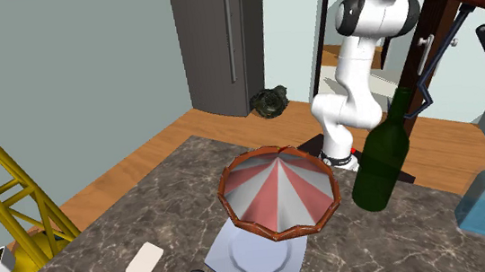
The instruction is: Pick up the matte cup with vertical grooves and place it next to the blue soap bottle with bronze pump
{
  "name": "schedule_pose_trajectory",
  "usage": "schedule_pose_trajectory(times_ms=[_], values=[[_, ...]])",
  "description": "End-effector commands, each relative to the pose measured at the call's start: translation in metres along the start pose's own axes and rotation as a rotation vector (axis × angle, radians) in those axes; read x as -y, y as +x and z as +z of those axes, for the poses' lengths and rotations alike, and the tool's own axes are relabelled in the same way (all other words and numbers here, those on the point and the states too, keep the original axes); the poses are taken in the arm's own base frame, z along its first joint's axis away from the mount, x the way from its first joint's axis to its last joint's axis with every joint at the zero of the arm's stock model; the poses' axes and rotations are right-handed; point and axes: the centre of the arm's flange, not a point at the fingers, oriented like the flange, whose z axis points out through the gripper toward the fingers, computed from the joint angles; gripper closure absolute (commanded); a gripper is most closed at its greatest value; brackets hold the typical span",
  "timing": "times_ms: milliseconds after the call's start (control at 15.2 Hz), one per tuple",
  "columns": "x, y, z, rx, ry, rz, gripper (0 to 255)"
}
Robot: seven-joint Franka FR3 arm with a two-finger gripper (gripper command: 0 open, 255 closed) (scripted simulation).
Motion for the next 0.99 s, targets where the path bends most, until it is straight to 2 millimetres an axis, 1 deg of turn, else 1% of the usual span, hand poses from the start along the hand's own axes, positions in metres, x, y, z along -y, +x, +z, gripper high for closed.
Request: schedule_pose_trajectory(times_ms=[0, 462, 924], values=[[0.024, -0.008, 0.002, 0.0, 0.002, 0.004, 255], [0.104, -0.048, 0.013, 0.0, 0.002, 0.004, 255], [0.097, -0.051, 0.05, 0.0, 0.002, 0.004, 255]])
